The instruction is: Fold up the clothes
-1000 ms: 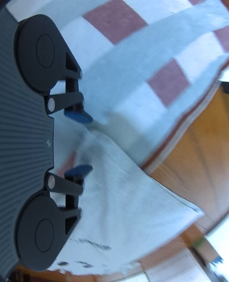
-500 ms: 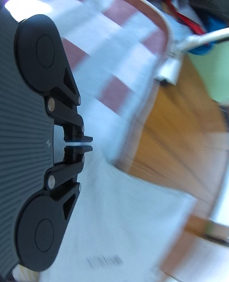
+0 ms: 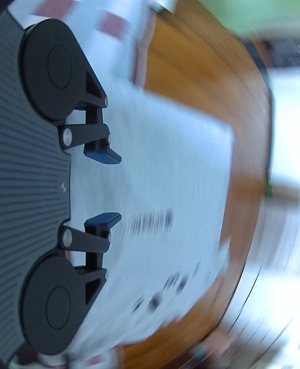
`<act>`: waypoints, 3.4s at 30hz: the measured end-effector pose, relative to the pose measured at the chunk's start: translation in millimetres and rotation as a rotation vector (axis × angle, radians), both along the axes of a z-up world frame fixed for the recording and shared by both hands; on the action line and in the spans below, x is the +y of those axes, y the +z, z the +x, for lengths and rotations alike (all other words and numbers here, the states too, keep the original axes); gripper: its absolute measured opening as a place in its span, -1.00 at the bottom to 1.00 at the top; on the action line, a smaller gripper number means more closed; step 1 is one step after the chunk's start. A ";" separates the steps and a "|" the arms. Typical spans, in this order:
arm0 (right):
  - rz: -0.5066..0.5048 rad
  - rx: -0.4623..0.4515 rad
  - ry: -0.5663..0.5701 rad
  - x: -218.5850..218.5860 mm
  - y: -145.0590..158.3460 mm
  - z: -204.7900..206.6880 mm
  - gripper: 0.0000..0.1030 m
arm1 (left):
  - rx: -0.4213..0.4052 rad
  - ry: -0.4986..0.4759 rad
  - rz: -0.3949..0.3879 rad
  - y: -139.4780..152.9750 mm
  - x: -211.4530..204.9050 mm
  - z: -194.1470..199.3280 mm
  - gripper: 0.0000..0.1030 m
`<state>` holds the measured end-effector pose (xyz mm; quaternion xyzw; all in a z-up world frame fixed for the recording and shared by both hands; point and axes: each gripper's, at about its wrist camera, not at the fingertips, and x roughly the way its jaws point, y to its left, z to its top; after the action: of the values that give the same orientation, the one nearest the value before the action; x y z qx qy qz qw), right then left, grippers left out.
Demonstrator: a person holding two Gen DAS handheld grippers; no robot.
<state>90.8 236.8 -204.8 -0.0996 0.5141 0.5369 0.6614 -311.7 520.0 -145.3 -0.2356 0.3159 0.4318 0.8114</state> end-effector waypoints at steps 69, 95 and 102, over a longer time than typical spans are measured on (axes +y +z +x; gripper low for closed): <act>-0.134 -0.481 -0.080 185.6 -8.5 103.2 -0.95 | -0.308 -0.397 -0.154 -61.0 1.9 149.9 -0.93; -0.018 -0.689 0.584 185.8 20.1 -63.9 -0.15 | -0.446 -0.270 -0.257 -56.2 33.5 117.8 -0.56; 0.033 -0.659 0.545 192.3 17.9 -57.6 -0.98 | -0.396 -0.319 -0.242 -65.2 24.7 131.9 -0.29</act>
<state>33.2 429.1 -186.9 -0.3874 0.2217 0.6398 0.6256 -179.8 544.6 -210.5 -0.3577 0.2335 0.2036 0.8810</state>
